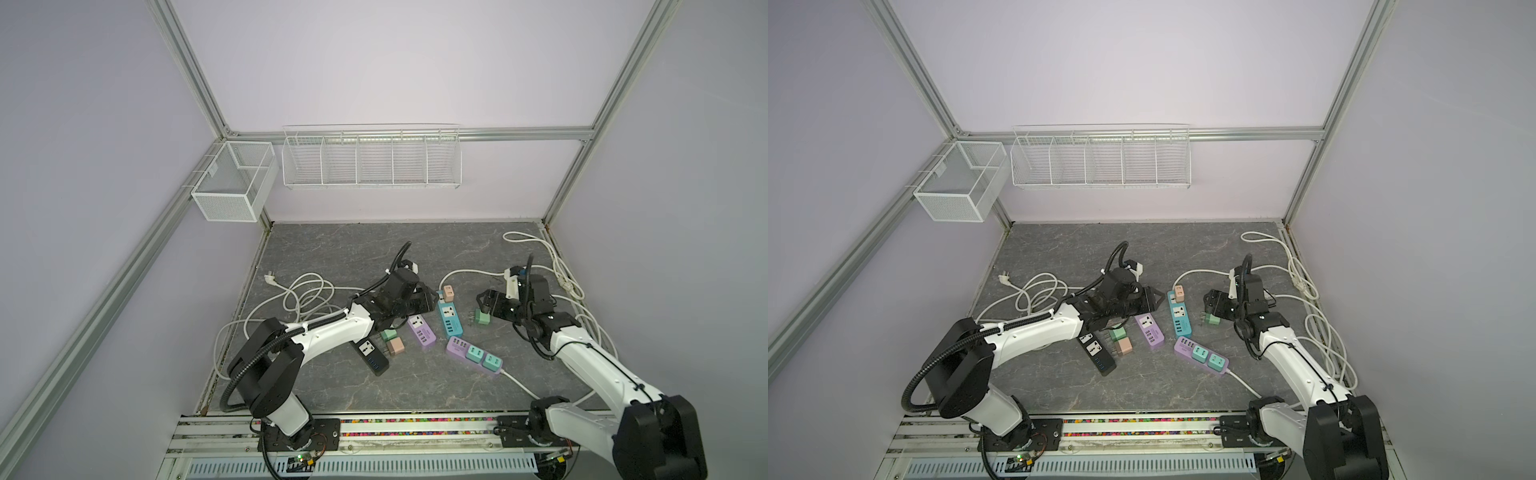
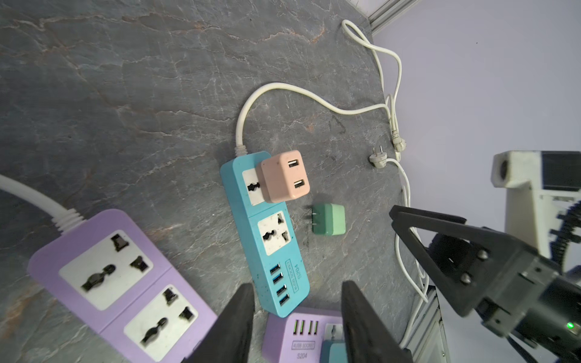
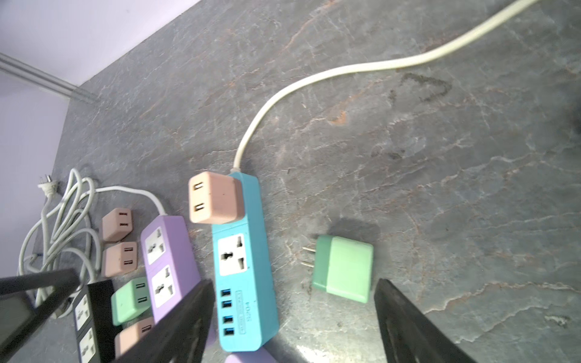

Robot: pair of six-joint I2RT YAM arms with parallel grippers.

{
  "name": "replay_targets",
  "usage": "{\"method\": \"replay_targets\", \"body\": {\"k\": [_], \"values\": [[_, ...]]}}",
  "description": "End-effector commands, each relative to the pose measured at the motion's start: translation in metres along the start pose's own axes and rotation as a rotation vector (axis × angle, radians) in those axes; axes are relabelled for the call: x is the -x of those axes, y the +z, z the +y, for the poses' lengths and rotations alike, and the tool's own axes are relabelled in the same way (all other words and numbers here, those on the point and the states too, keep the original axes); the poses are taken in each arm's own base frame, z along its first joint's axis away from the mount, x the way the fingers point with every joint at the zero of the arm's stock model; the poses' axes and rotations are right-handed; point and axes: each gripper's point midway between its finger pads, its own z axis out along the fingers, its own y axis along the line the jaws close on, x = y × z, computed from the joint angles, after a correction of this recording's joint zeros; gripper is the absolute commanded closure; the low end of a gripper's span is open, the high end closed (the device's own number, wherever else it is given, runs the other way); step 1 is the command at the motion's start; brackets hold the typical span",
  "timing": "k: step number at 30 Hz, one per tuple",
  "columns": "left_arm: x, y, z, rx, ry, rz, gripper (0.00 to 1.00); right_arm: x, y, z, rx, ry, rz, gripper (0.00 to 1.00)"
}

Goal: Pull the plug off the socket
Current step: 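Move the right gripper onto the pink adapter in the teal strip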

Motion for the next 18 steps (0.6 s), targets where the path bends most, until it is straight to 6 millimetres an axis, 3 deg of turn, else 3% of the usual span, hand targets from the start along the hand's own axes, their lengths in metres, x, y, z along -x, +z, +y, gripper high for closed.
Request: {"method": "replay_targets", "body": {"k": [1, 11, 18], "values": [[0.009, 0.012, -0.002, -0.009, -0.007, 0.001, 0.53, 0.001, -0.003, 0.01, -0.011, -0.06, 0.037, 0.17], [0.018, 0.044, 0.02, 0.062, -0.083, 0.015, 0.53, 0.007, 0.018, 0.041, -0.011, -0.136, 0.111, 0.17], [0.018, 0.073, 0.029, 0.071, -0.116, 0.043, 0.54, 0.001, 0.049, 0.057, -0.041, -0.22, 0.165, 0.21]]}}
